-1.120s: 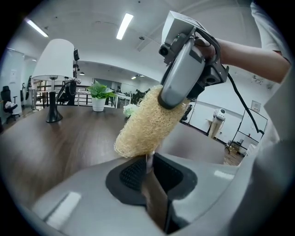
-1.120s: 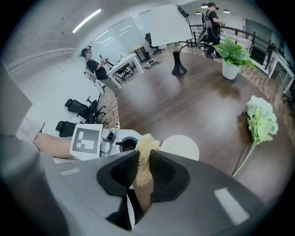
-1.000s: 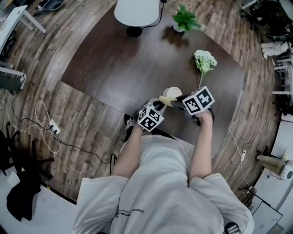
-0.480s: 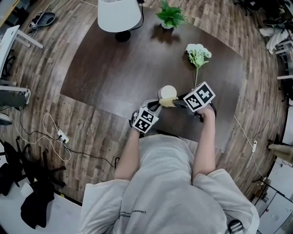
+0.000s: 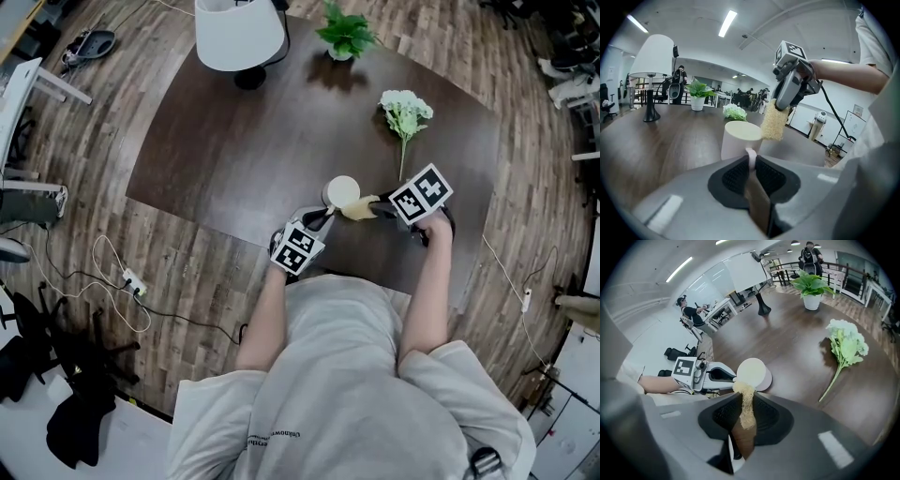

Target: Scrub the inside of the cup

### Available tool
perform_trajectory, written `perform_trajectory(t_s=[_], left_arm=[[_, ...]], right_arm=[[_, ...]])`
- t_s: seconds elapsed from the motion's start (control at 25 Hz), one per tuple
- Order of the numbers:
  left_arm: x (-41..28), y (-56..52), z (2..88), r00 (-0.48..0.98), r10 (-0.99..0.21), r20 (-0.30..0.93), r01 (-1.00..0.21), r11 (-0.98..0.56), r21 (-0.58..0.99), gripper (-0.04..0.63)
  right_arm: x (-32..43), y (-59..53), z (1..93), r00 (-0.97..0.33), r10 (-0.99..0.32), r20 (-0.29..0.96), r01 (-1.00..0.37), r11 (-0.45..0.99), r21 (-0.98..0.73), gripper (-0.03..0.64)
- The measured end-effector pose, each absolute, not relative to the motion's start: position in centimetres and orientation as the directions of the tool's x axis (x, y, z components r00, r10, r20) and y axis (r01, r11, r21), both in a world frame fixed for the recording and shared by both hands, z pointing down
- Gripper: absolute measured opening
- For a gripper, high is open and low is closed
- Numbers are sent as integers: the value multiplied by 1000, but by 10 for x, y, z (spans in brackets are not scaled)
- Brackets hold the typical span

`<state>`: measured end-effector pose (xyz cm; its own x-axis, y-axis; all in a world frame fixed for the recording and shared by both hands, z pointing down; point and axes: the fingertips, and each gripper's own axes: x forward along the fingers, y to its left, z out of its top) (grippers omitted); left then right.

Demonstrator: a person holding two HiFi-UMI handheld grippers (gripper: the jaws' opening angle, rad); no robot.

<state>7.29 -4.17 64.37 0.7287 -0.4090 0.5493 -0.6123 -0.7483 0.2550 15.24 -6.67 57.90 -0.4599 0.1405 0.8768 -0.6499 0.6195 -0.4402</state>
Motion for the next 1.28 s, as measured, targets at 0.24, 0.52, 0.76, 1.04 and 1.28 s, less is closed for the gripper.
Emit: perform_trajectory(t_s=[0.24,0.52,0.76,1.04,1.28], left_arm=[[73,-43,643,731,-416,542,-611,-752,247,48],[76,-42,643,736,-407,541,-604,-755,254,46],[77,-42,644,738,-402,542,-600,-759,254,44],[80,-42,641,748,-397,532,-587,-769,251,43],[80,-44,641,750,-401,526,-587,-770,251,41]], right_arm=[[164,-75,579,-427,117,896,-675,618,-403,97],[177,-92,577,-386,22,922,-729,606,-319,95],[176,-100,578,-343,-26,939,-736,628,-252,97],[173,-108,573,-309,-61,949,-732,652,-196,95],[167,-116,572,-282,-90,955,-723,674,-150,97]])
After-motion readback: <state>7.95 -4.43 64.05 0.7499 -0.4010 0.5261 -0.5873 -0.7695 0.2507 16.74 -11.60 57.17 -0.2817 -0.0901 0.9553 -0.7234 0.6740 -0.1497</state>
